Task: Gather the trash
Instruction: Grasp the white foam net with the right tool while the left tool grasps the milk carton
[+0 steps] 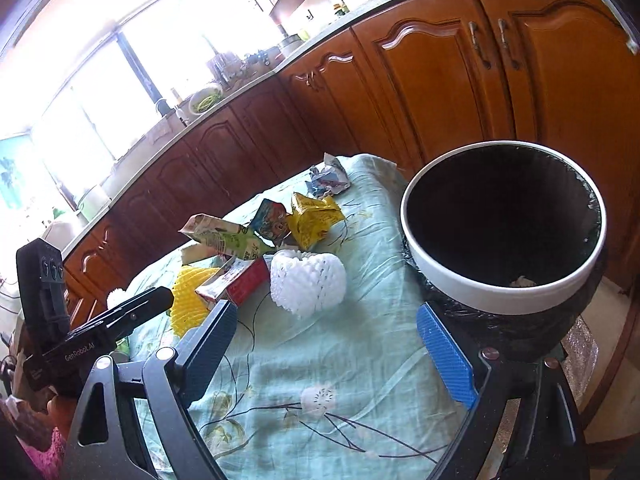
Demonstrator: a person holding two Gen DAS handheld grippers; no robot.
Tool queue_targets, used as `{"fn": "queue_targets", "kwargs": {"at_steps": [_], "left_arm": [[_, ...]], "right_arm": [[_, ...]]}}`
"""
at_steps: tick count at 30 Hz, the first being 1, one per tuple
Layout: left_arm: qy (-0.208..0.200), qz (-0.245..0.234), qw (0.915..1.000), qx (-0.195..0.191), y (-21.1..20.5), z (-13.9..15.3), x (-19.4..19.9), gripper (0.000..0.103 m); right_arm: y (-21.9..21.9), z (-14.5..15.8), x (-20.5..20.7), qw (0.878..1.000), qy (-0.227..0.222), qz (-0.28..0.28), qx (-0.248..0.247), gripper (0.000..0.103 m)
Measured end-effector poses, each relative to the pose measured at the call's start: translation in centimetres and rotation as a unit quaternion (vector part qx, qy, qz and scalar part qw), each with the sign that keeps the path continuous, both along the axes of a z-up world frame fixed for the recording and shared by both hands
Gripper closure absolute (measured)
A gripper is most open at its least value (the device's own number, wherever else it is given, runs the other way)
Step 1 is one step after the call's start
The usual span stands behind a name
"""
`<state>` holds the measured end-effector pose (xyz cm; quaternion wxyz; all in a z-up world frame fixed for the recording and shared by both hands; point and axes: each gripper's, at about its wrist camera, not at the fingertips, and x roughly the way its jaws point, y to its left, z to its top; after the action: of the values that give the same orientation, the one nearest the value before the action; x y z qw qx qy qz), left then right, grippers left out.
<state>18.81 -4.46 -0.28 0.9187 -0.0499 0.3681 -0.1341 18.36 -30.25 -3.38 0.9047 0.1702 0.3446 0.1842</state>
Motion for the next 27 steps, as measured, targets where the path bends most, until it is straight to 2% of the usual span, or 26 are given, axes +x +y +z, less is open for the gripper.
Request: {"fn": "queue_targets", "kwargs": {"at_steps": [10, 14, 16, 18, 20, 22, 23, 24, 25, 27], "left_arm": [[0.029, -0.038, 0.9980, 0.040, 0.2, -1.3, 2.7, 0.020], [0.037, -0.047, 0.9939, 0.093, -1.3, -2.3, 4.1, 0.020], [0.046, -0.047, 0.9928, 0.100, -1.5, -3.0, 4.8, 0.020], [0.059, -0.046, 0.9915, 0.106, -1.7, -3.7, 5.5, 0.020], [0.064, -0.042, 0.9903, 0.115, -2.0, -4.2, 5.9, 0.020], [0.070, -0.042, 0.9901, 0.115, -2.1, -4.7, 6.2, 0.023], [0.072, -0.041, 0.9901, 0.113, -2.0, -4.9, 6.4, 0.033], [0.077, -0.042, 0.9898, 0.112, -2.0, -5.1, 6.4, 0.050], [0.084, -0.043, 0.9893, 0.111, -2.0, -5.3, 6.5, 0.055], [0.082, -0.042, 0.9898, 0.109, -1.8, -5.4, 6.1, 0.057]], "right_arm": [[2.2, -1.1, 4.1, 0.998, 0.005, 0.055, -0.038, 0.011], [3.0, -1.6, 6.0, 0.996, 0.012, 0.074, -0.042, 0.012], [3.5, -2.1, 6.8, 0.995, 0.016, 0.081, -0.047, 0.014], [3.9, -2.4, 7.3, 0.995, 0.025, 0.090, -0.042, 0.023], [4.3, -2.8, 7.7, 0.994, 0.036, 0.096, -0.038, 0.039], [4.6, -3.2, 7.8, 0.994, 0.045, 0.096, -0.040, 0.069], [4.7, -3.3, 7.7, 0.994, 0.048, 0.095, -0.039, 0.075], [4.7, -3.4, 7.5, 0.994, 0.050, 0.095, -0.036, 0.079], [4.7, -3.4, 7.3, 0.994, 0.048, 0.096, -0.032, 0.080], [4.6, -3.1, 6.6, 0.994, 0.046, 0.096, -0.027, 0.081]]}}
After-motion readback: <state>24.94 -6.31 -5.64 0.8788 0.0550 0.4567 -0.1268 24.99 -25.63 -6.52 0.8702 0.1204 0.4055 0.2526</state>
